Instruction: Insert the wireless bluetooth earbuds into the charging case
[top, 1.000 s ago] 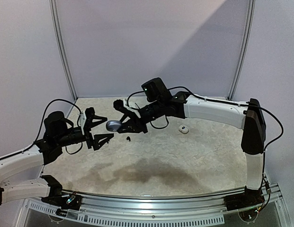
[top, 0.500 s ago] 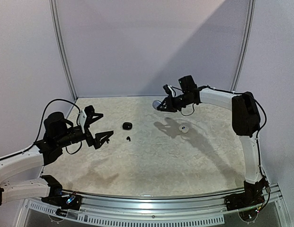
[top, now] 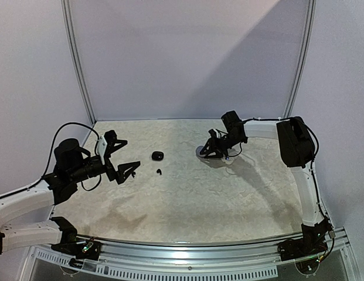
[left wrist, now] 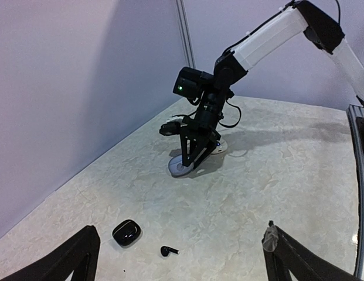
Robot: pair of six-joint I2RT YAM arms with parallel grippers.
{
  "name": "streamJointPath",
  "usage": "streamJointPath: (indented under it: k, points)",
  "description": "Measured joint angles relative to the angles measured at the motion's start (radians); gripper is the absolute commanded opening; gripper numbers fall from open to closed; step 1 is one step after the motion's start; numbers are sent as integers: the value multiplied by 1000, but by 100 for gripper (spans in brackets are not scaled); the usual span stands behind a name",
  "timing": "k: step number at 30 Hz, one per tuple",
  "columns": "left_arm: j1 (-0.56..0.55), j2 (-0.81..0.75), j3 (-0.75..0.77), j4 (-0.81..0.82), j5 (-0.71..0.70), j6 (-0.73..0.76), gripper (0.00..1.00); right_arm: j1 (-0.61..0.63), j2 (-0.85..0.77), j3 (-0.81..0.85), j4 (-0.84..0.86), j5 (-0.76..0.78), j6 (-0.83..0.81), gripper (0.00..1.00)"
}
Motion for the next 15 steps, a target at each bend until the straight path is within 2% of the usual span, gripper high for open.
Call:
streamJointPath:
  k: [2, 4, 5, 6, 7, 15]
  points:
    - [0, 0, 0, 0, 0, 0, 99, 0, 2, 0, -7, 2, 6, 60]
    - [0, 0, 0, 0, -1, 0, 99, -2, 2, 0, -14, 2, 7, 70]
    - [0, 0, 0, 0, -1, 0, 99, -3, 2, 4, -16, 0, 5, 78]
    - [0, 0, 0, 0, -2, -2, 99, -3, 2, 11, -15, 1, 4, 94]
    - [0, 0, 0, 0, -3, -3, 99, -3, 2, 15, -15, 8, 10, 98]
    - [0, 16, 3, -8, -87, -66, 99, -2, -14, 60, -64, 64, -27, 99]
